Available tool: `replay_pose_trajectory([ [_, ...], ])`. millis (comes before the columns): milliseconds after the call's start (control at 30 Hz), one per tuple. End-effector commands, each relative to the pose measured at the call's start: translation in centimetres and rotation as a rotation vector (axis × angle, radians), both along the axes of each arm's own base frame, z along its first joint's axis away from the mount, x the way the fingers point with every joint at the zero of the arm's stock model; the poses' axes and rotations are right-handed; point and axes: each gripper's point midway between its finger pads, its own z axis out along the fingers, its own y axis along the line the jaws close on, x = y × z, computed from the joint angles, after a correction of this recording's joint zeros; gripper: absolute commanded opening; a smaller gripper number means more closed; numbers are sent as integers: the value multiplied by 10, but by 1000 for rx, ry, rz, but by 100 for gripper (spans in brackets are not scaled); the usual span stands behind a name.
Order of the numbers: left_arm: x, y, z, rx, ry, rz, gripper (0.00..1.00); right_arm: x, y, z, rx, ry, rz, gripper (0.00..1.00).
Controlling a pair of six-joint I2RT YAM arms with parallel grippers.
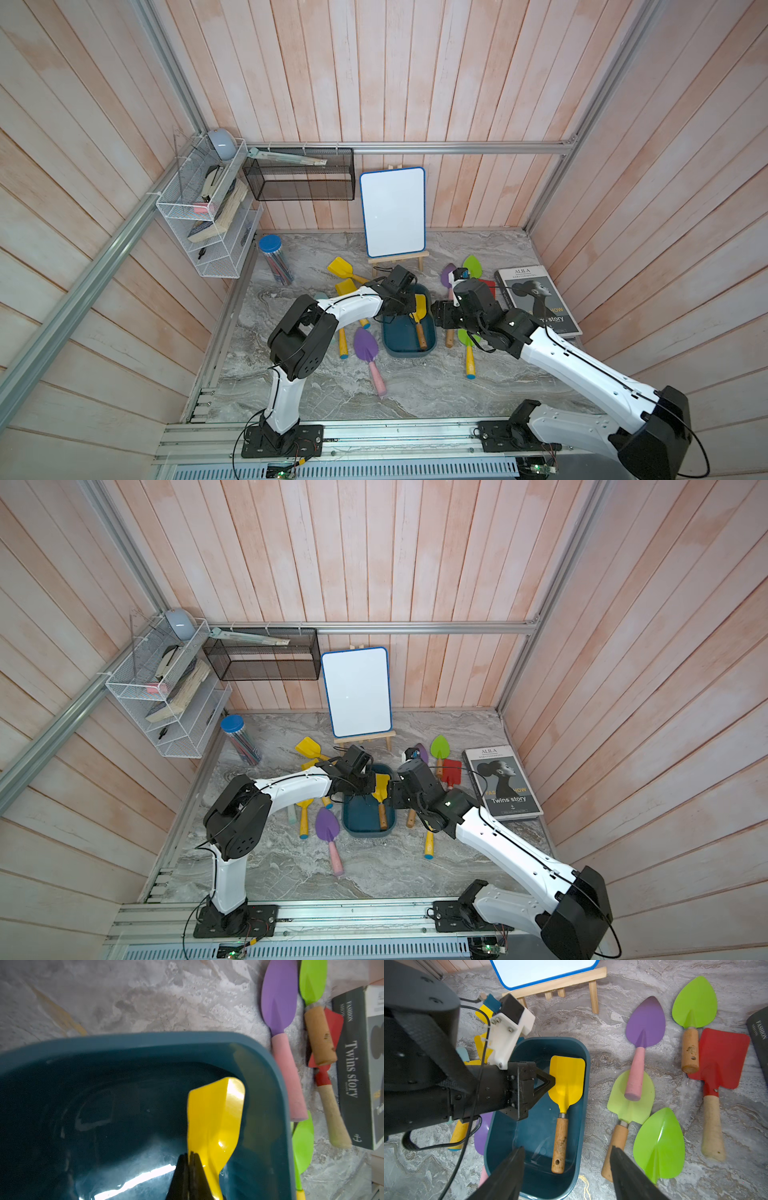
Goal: Put the shovel into the storage box
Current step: Place the shovel in the storage box.
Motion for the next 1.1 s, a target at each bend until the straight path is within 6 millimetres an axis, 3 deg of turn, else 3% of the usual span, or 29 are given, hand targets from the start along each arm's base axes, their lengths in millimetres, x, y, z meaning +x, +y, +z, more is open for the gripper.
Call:
replay_pose_trajectory([
  [0,-1,-3,-3,4,24,5,0,-2,-1,-1,15,-7,8,71],
  [533,-2,-3,-24,36,56,4,2,-3,-2,-11,12,10,14,72],
  [633,-1,-3,-26,46,60,3,11,-3,-2,-11,12,12,14,71],
  [733,-2,-2,-27,54,63,2,32,-3,-2,-11,13,12,14,71],
  [800,-1,-1,-26,57,58,3,40,-3,-2,-11,13,11,14,71],
  [1067,4,-3,-14,56,35,2,52,-3,-3,-10,15,11,5,72],
])
